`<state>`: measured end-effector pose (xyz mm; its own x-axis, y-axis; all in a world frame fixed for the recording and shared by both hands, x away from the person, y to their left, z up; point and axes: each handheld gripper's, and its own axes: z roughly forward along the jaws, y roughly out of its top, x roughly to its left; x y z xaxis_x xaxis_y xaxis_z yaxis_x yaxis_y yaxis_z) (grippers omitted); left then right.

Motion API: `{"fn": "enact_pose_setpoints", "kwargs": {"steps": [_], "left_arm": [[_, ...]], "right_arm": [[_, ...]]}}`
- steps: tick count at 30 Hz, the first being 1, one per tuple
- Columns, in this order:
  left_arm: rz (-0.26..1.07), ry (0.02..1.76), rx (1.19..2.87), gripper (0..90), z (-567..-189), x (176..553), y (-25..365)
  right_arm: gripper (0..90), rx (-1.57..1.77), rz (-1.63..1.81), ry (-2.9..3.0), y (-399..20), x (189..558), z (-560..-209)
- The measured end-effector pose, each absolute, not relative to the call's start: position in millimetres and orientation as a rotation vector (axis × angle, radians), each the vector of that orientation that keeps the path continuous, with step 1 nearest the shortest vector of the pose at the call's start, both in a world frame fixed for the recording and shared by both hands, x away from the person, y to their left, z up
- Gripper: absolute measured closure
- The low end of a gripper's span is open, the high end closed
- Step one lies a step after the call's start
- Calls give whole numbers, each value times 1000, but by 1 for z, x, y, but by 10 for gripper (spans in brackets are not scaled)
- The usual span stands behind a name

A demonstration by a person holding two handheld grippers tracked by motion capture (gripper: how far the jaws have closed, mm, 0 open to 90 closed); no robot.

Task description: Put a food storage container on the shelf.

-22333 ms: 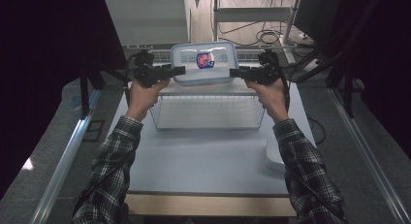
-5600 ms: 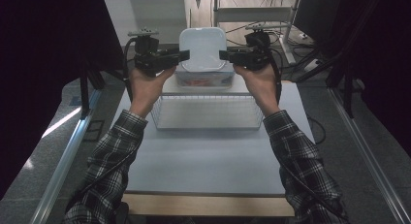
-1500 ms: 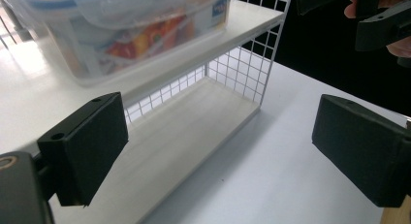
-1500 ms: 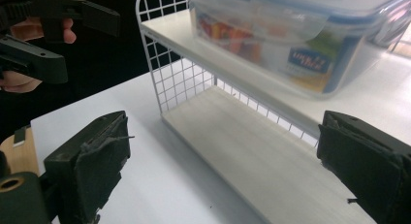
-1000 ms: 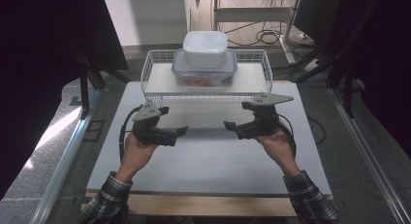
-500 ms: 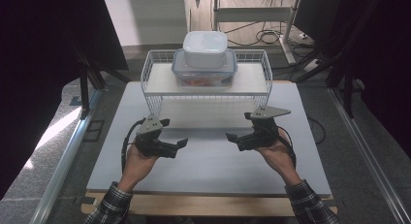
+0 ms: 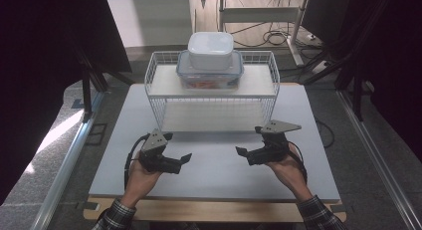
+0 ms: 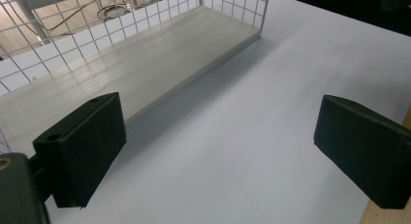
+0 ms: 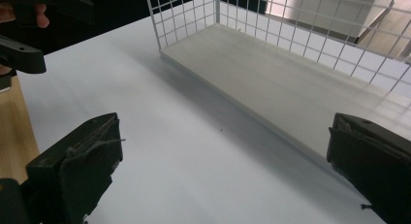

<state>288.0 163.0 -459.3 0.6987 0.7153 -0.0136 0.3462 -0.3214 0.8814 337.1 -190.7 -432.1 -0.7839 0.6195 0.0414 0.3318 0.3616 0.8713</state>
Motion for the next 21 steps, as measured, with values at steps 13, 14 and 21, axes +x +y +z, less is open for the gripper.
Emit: {"fn": "enact_pose_setpoints", "kwargs": {"steps": [13,14,21], "left_arm": [[463,862,1949,39,-486,279,165],[463,864,1950,39,-488,278,165],[460,865,1961,37,-496,274,165]], "right_arm": [[0,900,1367,2364,-205,326,-458],[0,906,1364,2364,-206,325,-460],[0,935,1337,2388,-211,321,-478]]}}
